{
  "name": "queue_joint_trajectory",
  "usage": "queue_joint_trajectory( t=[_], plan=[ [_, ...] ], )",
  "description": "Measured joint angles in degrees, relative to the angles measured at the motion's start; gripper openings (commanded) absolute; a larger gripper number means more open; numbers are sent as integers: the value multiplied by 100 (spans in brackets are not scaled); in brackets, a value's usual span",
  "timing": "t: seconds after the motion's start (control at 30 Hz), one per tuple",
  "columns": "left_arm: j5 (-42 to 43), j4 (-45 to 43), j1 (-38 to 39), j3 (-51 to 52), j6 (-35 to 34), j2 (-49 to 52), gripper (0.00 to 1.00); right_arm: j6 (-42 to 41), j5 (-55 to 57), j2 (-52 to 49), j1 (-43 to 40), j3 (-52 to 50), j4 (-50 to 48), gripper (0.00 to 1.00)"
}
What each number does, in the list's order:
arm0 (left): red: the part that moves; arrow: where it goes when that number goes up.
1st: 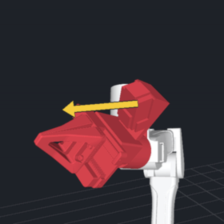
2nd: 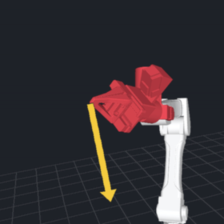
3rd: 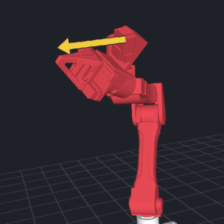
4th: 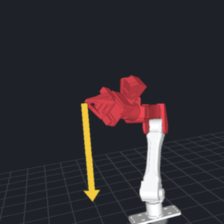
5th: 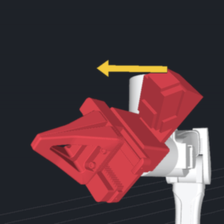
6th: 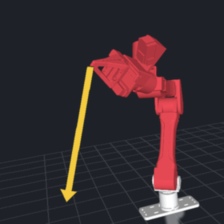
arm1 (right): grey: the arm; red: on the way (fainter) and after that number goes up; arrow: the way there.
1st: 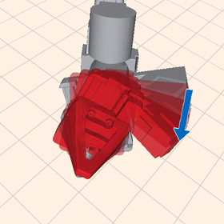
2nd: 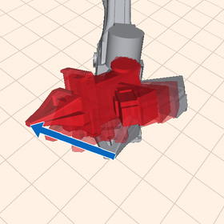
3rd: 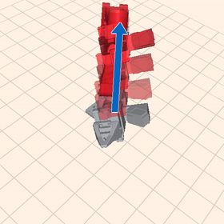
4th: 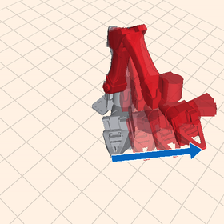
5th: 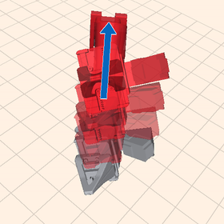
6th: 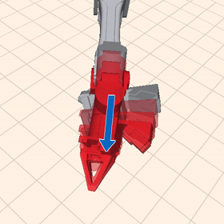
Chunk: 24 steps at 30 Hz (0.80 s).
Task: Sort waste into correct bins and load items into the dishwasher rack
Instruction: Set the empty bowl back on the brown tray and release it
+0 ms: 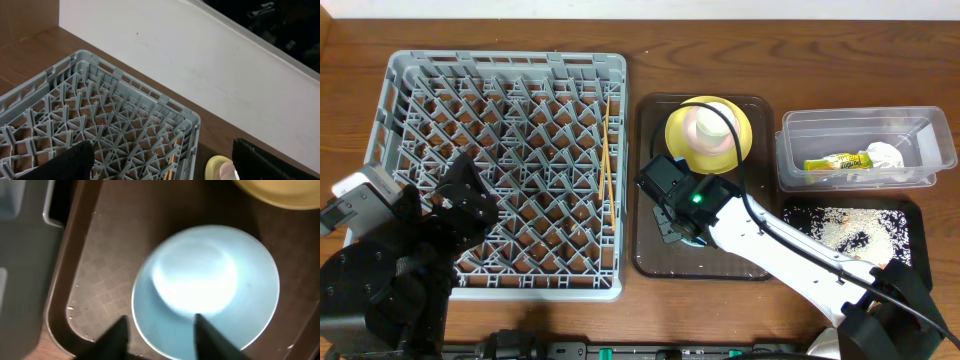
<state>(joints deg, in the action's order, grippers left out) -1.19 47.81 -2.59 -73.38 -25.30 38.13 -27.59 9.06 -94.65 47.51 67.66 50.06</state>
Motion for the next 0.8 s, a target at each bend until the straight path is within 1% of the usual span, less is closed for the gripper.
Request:
queue_joint_trajectory(
  t=[0.13, 0.27, 0.33, 0.4, 0.5, 0.57, 0.6, 0.63, 0.67, 0.7, 0.8],
  plan=[
    [0, 0, 0, 0, 0, 2, 89, 48, -24, 0, -7, 0, 7, 48],
    [0, 2, 0, 0, -2, 2, 90, 63, -17, 98, -186, 85, 129, 52],
    [0, 0, 0, 0, 0, 2, 89, 92, -13, 289, -422, 249, 197, 52],
    [0, 0, 0, 0, 0, 2, 89, 122, -4, 656, -848, 503, 321, 52],
    [0, 0, 0, 0, 0, 2, 89, 140, 116, 1309, -1681, 785, 546, 61],
    [0, 0, 0, 0, 0, 2, 89, 170, 214, 1792, -2522, 870, 776, 63],
    [0, 2, 0, 0, 0, 2, 89, 179, 278, 1993, -2981, 879, 922, 66],
    [0, 0, 0, 0, 0, 2, 89, 190, 348, 2173, -3519, 879, 1075, 72],
    [0, 0, 0, 0, 0, 2, 89, 188, 409, 2297, -3998, 879, 1204, 91],
    [0, 2, 0, 0, 0, 2, 89, 219, 422, 2393, -4572, 881, 1357, 99],
    [0, 0, 0, 0, 0, 2, 89, 236, 522, 2481, -5851, 879, 1635, 99]
  ],
)
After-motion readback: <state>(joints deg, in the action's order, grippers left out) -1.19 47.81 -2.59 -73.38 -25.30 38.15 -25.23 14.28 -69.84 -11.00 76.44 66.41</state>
